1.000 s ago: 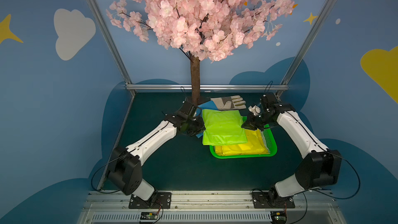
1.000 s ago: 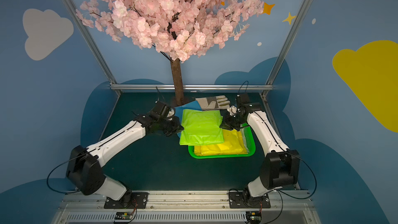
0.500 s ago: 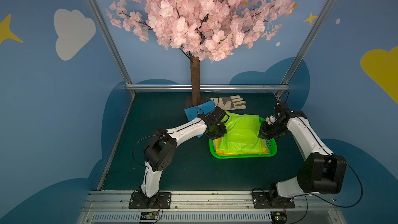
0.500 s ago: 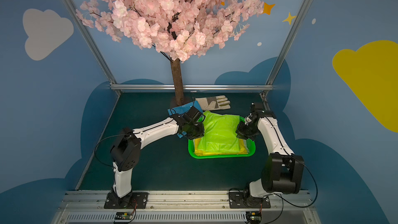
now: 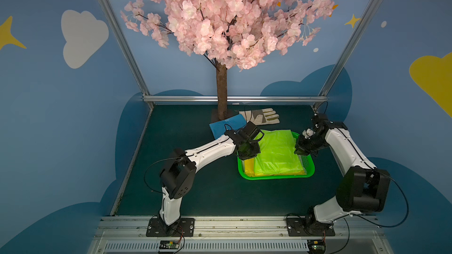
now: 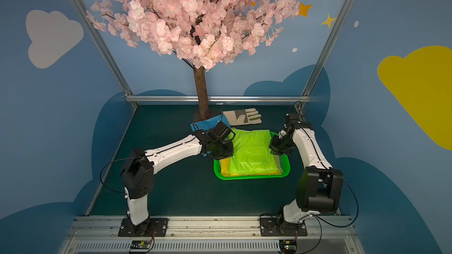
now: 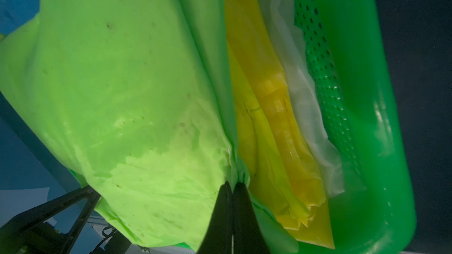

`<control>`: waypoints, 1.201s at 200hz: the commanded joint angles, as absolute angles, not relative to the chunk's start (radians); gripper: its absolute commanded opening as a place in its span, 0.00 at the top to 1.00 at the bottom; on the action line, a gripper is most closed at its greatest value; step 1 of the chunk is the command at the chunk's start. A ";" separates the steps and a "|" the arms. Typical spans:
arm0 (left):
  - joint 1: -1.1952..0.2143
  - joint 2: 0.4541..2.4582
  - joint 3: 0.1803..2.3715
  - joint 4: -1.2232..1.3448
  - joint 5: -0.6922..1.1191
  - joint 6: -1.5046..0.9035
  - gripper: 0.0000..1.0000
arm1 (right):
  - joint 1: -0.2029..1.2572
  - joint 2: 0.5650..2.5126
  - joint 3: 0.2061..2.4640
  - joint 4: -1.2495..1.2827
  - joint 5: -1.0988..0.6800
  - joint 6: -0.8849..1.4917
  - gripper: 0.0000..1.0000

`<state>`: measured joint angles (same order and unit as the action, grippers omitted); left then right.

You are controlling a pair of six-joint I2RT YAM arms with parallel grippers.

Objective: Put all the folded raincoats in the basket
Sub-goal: Place the raincoat in the basket.

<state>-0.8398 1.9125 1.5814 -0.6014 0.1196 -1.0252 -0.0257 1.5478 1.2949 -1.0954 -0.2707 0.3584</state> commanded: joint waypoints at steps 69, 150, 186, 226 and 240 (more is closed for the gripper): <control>-0.866 1.935 1.606 -0.626 0.133 -1.023 0.98 | -0.032 1.607 1.287 -1.104 -0.220 0.351 1.00; -0.877 1.890 1.541 -0.620 0.127 -1.029 0.85 | -0.027 1.597 1.274 -1.100 -0.213 0.347 1.00; -0.876 1.851 1.565 -0.674 0.076 -1.002 0.52 | -0.026 1.592 1.309 -1.124 -0.214 0.353 0.64; -0.834 1.809 1.667 -0.745 0.030 -0.930 0.48 | -0.025 1.529 1.397 -1.095 -0.239 0.375 0.59; -0.805 1.813 1.686 -0.695 0.099 -0.903 0.51 | -0.026 1.528 1.421 -1.044 -0.344 0.377 0.60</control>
